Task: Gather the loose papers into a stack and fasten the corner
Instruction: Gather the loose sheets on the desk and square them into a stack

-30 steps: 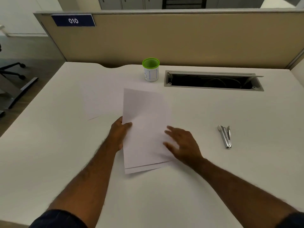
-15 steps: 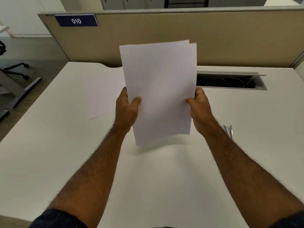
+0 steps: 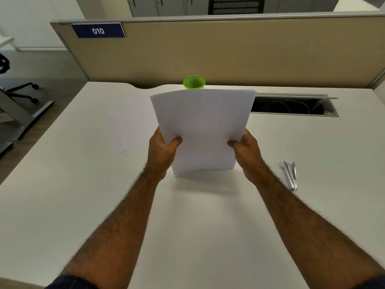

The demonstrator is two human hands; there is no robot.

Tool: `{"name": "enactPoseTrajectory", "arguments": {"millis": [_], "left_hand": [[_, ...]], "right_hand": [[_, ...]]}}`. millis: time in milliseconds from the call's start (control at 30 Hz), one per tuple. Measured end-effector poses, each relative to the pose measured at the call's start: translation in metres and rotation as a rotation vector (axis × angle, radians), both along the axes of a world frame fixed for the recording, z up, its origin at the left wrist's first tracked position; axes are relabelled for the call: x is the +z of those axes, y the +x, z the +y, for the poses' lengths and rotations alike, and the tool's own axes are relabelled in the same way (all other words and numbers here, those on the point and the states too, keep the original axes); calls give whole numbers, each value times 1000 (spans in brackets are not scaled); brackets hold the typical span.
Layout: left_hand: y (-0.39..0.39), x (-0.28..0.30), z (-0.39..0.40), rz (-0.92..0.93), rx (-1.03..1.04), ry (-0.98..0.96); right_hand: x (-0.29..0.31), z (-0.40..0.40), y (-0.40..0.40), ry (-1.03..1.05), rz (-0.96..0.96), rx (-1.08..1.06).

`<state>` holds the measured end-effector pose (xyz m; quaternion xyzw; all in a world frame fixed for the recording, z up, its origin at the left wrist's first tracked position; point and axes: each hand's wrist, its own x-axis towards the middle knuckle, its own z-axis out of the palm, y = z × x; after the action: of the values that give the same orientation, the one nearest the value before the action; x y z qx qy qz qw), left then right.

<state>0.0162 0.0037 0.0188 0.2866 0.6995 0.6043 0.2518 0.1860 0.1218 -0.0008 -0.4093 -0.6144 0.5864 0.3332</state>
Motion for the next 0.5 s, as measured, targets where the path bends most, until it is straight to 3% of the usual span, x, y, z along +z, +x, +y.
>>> {"name": "enactPoseTrajectory", "arguments": {"millis": [500], "left_hand": [[-2, -7, 6, -13, 39, -70]], "right_hand": [[-2, -3, -3, 7, 5, -29]]}}
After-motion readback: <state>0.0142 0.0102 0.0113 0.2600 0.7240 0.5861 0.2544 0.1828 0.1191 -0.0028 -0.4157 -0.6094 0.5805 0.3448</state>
